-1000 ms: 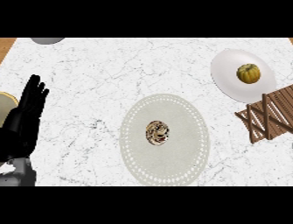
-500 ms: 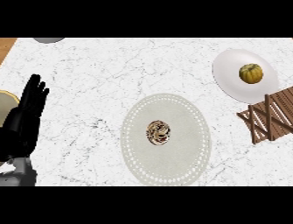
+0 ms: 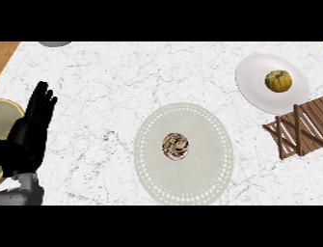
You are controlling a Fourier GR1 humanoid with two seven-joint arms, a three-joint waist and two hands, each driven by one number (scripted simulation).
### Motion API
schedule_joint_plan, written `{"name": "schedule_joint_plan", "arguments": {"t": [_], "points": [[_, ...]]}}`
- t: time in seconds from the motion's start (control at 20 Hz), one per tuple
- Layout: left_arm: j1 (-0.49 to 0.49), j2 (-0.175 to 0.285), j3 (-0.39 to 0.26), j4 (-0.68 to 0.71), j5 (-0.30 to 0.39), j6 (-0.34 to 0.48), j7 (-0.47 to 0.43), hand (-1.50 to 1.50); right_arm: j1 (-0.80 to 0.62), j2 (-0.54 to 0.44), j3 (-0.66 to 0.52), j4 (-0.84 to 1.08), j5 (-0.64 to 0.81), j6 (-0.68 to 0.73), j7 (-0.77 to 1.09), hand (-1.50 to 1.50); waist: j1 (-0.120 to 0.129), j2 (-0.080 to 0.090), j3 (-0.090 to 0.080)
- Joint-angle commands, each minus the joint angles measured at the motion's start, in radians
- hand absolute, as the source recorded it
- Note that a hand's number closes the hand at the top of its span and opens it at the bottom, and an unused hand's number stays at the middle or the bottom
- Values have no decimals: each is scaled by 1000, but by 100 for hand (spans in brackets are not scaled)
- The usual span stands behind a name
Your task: Pick the lemon from the placemat and place it in the tiered shelf
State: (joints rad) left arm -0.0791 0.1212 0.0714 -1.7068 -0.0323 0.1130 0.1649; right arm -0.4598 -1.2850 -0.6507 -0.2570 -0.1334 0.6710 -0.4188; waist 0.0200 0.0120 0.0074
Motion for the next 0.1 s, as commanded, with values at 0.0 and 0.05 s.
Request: {"name": "schedule_joint_plan", "arguments": {"t": [0.0, 0.05], "points": [[22, -5, 14, 0, 20, -4, -7, 0, 42, -31, -14, 40, -3, 94, -70, -150, 1, 1, 3], [-3, -2, 10, 18, 8, -2, -13, 0, 46, -36, -20, 38, -12, 135, -79, -150, -10, -1, 1]]}}
